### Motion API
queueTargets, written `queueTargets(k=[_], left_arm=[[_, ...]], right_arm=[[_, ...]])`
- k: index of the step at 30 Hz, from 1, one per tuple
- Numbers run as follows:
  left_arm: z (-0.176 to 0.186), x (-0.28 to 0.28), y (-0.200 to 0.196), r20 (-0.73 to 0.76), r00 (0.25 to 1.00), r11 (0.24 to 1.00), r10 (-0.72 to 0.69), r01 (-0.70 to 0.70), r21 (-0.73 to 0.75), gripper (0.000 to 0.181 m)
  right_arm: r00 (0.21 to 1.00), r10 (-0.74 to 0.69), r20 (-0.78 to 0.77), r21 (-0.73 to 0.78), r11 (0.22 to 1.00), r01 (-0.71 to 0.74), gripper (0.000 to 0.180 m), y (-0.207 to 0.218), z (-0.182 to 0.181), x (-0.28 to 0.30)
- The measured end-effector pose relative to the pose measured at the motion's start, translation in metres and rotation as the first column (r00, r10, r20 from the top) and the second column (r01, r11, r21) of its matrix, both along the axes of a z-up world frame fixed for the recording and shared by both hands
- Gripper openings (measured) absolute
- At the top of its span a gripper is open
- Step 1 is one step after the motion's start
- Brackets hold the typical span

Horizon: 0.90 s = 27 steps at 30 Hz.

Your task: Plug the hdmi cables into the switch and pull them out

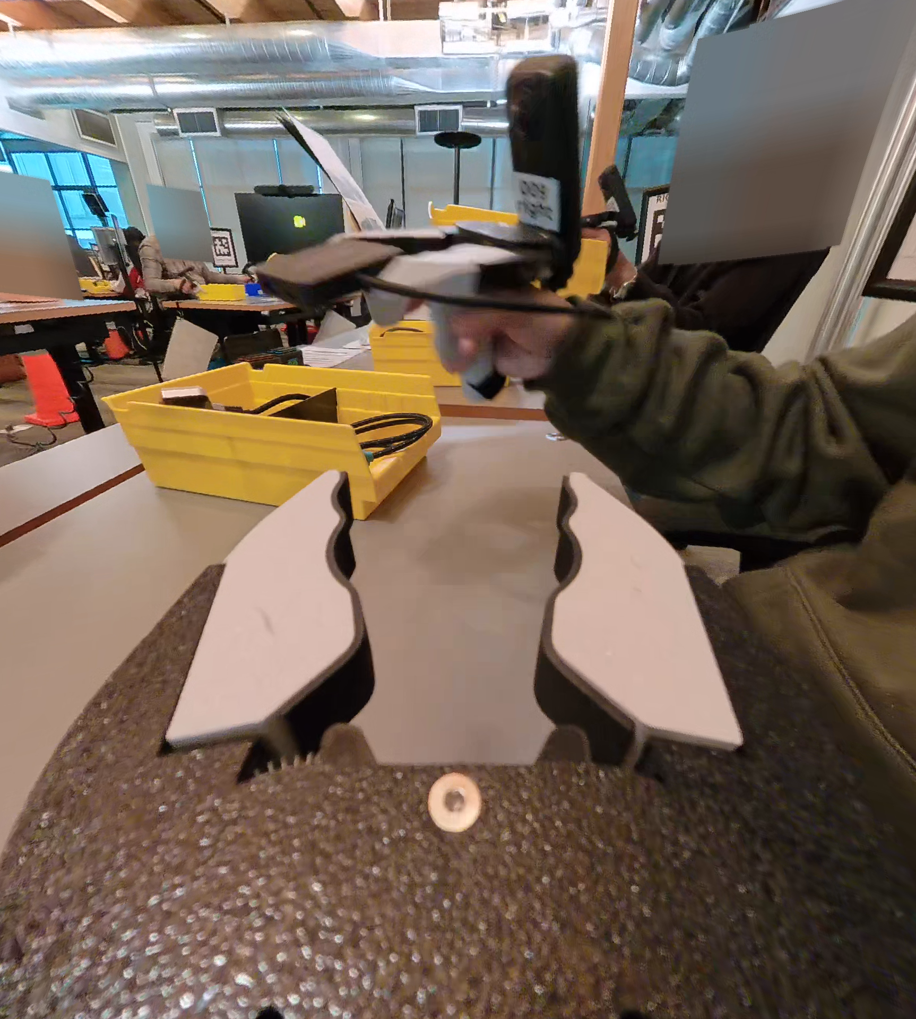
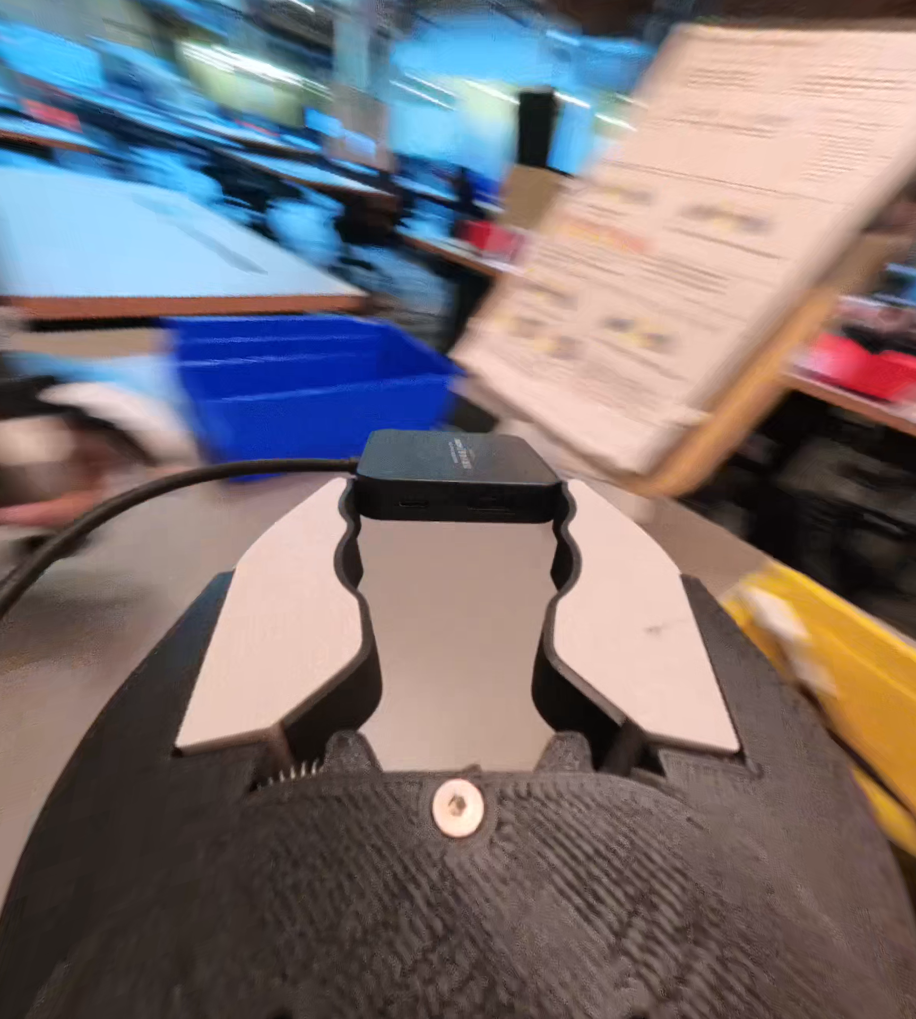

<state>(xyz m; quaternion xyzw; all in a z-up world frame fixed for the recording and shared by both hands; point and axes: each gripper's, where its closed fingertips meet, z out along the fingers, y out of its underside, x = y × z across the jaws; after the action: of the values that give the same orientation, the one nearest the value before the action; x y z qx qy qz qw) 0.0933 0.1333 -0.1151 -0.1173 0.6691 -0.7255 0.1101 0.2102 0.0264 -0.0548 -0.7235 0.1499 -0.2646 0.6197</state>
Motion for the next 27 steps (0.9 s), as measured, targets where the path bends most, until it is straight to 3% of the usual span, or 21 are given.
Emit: queueTargets(k=[2, 5, 8, 11, 18, 19, 20, 27], left_arm=[[-0.001, 0.000, 0.002, -0.005, 1.000, 1.000, -0.004, 0.004, 0.000, 0.065], [-0.007, 0.001, 0.001, -0.007, 1.000, 1.000, -0.011, 0.011, 0.024, 0.061], [-0.012, 0.001, -0.002, -0.018, 1.000, 0.999, -0.018, 0.019, 0.042, 0.060], [-0.017, 0.001, -0.003, -0.023, 0.999, 0.998, -0.029, 0.031, 0.052, 0.058], [-0.023, 0.003, -0.003, -0.056, 0.997, 0.998, -0.048, 0.049, 0.029, 0.055], [-0.023, 0.003, -0.002, -0.054, 0.997, 0.998, -0.048, 0.050, 0.026, 0.055], [-0.022, 0.003, -0.002, -0.054, 0.997, 0.998, -0.052, 0.053, 0.020, 0.055], [-0.020, 0.004, 0.003, -0.062, 0.997, 0.999, -0.051, 0.051, -0.001, 0.054]], right_arm=[[0.944, -0.331, 0.003, -0.085, 0.940, 0.330, 0.068, -0.062, 0.011, 0.070], [0.794, -0.608, -0.012, -0.232, 0.774, 0.589, 0.068, -0.138, 0.013, 0.152], [0.688, -0.724, -0.052, -0.348, 0.659, 0.667, 0.068, -0.179, 0.001, 0.209], [0.608, -0.783, -0.127, -0.459, 0.590, 0.664, 0.068, -0.192, -0.027, 0.239], [0.425, -0.791, -0.440, -0.418, 0.599, 0.683, 0.068, -0.193, -0.085, 0.267], [0.421, -0.770, -0.480, -0.396, 0.618, 0.679, 0.076, -0.190, -0.091, 0.267], [0.424, -0.751, -0.506, -0.380, 0.636, 0.671, 0.084, -0.186, -0.094, 0.265], [0.602, -0.639, -0.479, -0.323, 0.766, 0.556, 0.086, -0.173, -0.084, 0.230]])
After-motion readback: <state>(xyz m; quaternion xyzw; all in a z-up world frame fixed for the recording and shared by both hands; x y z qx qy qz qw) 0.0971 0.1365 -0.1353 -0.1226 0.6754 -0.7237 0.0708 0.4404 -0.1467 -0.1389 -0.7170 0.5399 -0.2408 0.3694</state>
